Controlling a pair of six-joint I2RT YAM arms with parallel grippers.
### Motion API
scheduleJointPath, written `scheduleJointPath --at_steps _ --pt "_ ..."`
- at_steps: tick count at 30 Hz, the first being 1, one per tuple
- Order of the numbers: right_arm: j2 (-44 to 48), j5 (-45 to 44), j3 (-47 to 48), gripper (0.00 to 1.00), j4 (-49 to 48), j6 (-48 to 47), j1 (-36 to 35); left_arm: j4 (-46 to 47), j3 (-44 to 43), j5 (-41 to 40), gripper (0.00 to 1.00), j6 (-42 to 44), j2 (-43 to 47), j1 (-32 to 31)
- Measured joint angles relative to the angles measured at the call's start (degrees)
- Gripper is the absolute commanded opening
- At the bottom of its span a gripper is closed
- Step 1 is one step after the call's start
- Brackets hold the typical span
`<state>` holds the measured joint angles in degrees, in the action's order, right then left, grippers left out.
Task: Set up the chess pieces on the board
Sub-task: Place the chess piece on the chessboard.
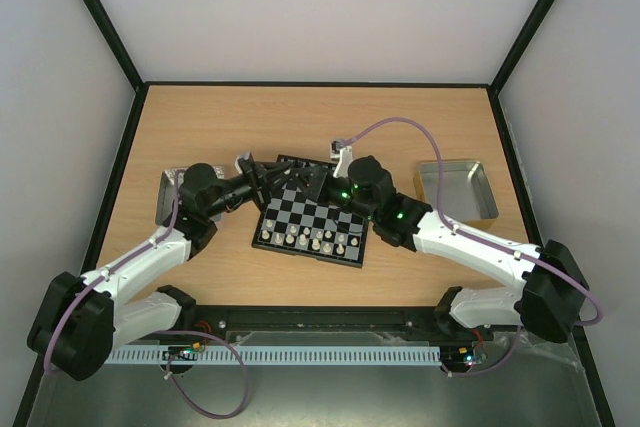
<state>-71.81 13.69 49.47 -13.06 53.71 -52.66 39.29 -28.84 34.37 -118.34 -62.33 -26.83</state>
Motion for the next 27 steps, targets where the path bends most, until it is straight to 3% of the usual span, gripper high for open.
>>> scheduleJointPath --at_steps 7,14,20,27 --pt "-0.39 0.92 0.57 0.06 1.51 -2.08 0.04 -0.48 0.0 -0.15 0.15 0.42 0.0 0.0" --pt "-0.44 -0.85 1.95 0.03 5.62 -2.54 0.07 -5.97 -0.48 -0.55 0.62 5.01 0.48 0.0" --pt "-0.44 -3.21 5.92 0.04 16.85 -3.65 1.99 -25.66 -5.18 -6.38 0.74 23.17 3.23 0.55" --pt "-2.16 -8.66 12.94 0.02 43.58 -10.05 4.07 -43.12 -10.43 -20.79 0.79 50.38 7.21 3.41"
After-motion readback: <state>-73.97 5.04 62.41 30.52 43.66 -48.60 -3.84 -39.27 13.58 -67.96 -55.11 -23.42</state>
